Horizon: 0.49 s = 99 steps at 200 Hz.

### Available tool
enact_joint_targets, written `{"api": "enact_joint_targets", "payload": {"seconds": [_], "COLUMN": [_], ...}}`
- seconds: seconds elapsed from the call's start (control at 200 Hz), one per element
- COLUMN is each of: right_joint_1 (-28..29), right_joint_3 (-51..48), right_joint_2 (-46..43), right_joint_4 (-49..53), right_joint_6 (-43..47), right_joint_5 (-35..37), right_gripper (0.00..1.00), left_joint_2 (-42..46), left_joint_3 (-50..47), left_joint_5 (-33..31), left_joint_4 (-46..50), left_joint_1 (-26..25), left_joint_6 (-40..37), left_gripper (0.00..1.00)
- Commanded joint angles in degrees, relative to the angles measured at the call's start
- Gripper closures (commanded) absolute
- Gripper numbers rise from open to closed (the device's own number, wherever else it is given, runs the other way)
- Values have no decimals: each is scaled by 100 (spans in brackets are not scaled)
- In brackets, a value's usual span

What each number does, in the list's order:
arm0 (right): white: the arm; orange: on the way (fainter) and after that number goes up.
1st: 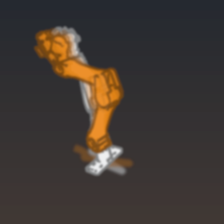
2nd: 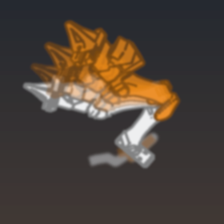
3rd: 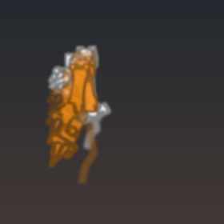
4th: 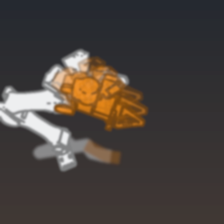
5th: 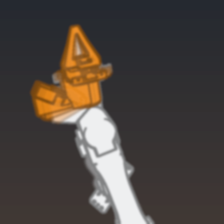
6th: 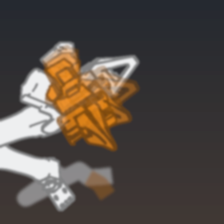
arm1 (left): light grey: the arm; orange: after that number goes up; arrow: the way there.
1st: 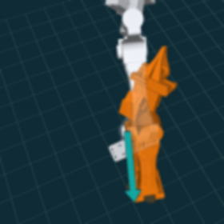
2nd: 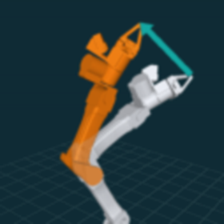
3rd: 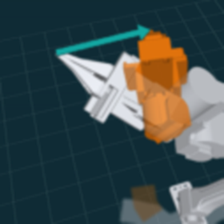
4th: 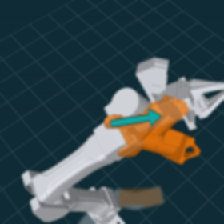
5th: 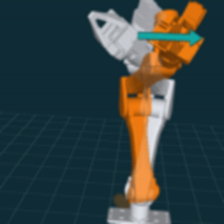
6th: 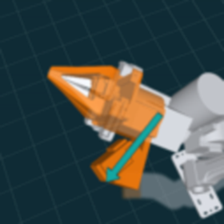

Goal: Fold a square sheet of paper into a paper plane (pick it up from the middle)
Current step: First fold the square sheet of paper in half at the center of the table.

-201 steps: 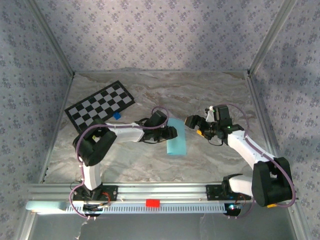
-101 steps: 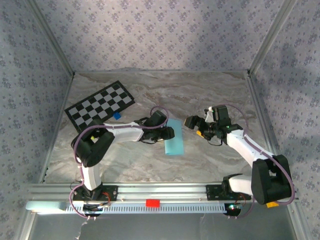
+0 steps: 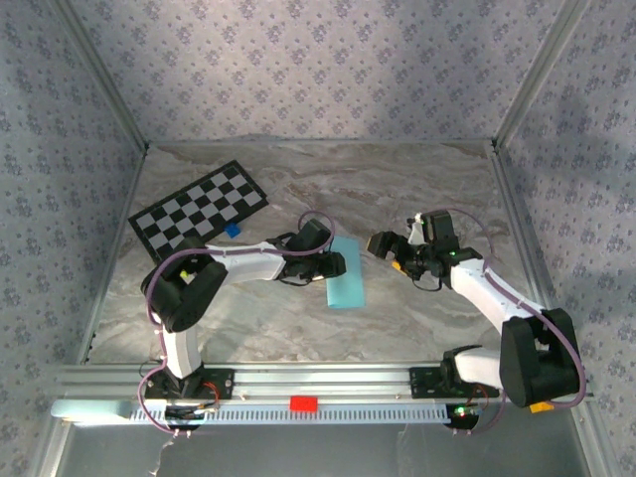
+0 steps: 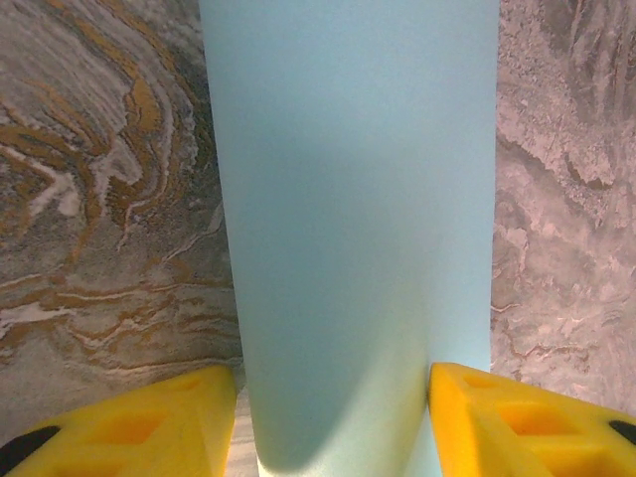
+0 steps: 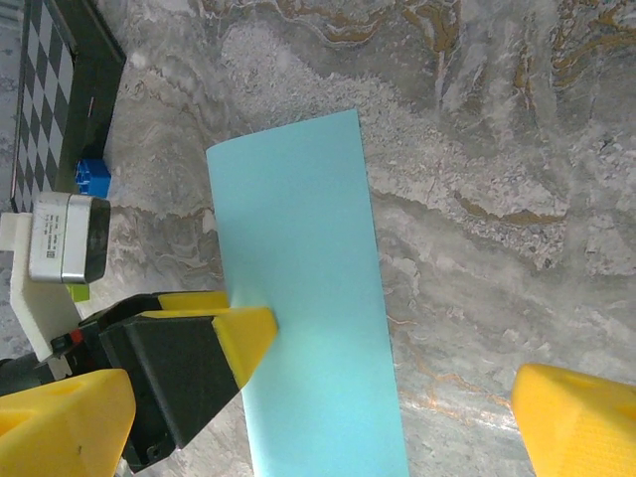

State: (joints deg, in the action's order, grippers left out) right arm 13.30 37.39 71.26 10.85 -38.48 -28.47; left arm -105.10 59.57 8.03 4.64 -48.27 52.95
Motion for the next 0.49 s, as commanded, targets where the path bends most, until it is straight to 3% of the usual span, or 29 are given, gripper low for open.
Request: {"api": "enact_joint_targets", "payload": {"seconds": [0.0, 0.49], "right_joint_1": [50, 89], "right_joint_3": [-87, -201], "right_joint_2": [-87, -56], "right_joint_4": [9, 8], "right_joint_6": [51, 42], "right_joint_5": [78, 123], "right_gripper": [1, 0], "left_joint_2": [191, 60], "left_joint_3": [27, 52], "left_joint_5": [-170, -292], "left_joint_4": [362, 551], "left_joint_1": [12, 14], "left_joint_6": [-126, -96], "left_gripper": [47, 51]}}
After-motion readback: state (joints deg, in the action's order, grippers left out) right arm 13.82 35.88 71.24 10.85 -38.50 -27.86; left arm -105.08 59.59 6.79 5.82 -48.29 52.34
